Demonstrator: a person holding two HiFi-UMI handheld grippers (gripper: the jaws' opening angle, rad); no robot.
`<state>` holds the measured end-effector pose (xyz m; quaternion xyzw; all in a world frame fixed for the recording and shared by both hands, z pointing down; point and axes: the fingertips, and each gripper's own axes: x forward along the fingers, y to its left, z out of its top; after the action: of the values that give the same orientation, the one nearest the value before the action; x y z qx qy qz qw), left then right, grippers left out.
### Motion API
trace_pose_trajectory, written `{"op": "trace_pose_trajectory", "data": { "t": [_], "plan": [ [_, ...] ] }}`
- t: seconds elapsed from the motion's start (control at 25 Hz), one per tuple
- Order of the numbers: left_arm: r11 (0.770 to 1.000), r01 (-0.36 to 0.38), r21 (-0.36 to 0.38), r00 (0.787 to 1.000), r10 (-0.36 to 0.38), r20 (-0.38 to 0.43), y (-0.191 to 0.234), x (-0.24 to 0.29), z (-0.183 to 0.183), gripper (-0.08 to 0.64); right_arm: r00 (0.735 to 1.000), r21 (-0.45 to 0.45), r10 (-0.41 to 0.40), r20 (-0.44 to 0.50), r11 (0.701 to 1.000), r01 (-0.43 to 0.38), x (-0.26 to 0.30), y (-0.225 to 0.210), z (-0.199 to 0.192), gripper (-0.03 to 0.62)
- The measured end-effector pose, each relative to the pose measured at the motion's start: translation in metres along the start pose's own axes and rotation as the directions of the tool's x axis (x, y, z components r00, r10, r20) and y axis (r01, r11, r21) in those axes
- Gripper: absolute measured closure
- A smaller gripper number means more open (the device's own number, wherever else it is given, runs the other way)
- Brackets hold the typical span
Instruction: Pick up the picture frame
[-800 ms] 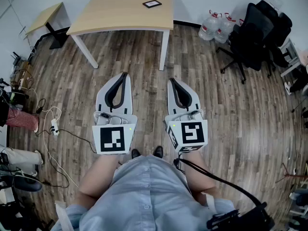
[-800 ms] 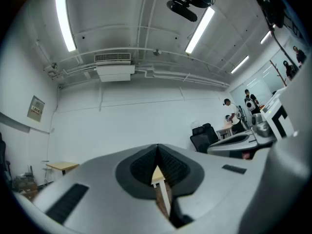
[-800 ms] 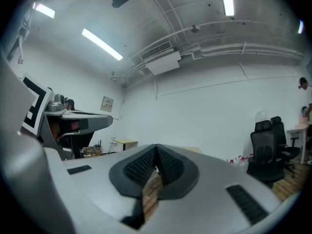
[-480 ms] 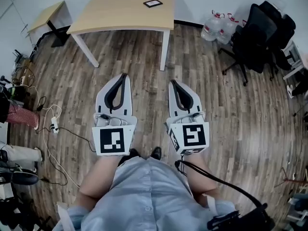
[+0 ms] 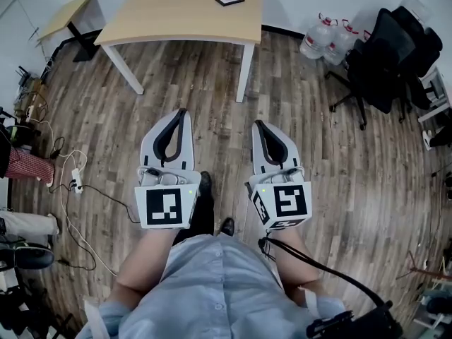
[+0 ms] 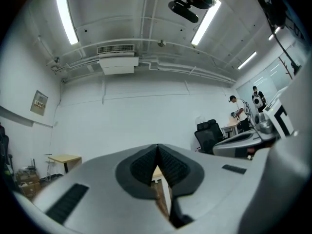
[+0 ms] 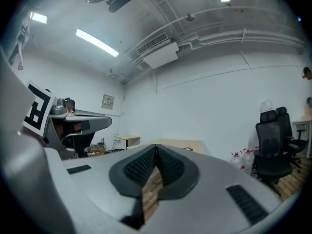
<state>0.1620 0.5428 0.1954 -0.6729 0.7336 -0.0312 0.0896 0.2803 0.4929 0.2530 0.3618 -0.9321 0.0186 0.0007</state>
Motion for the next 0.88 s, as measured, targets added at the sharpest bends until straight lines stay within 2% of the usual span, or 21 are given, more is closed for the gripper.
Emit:
{"op": "trace_pose_trajectory", "data": {
  "t": [0.28,0.64,0.88],
  "plan": [
    [1.000,0.017,-0.026,0.999,-0.016,0.035,0.038,0.070,-0.013,0.558,1.000,-0.026,-0.026,-0.003,0.999,0.026,0.078,-0.022,0.002,0.592],
    [0.998,0.043,-0.035,0.993,-0.039,0.116,0.106,0.163,-0.004,0.558,0.998,-0.051,-0.053,0.039,0.997,0.055,0.196,-0.033,0.030,0.592],
    [0.997,0.064,-0.039,0.992,-0.059,0.109,0.134,0.204,-0.014,0.558,0.997,-0.074,-0.065,0.050,0.995,0.069,0.244,-0.038,0.039,0.592]
  ]
}}
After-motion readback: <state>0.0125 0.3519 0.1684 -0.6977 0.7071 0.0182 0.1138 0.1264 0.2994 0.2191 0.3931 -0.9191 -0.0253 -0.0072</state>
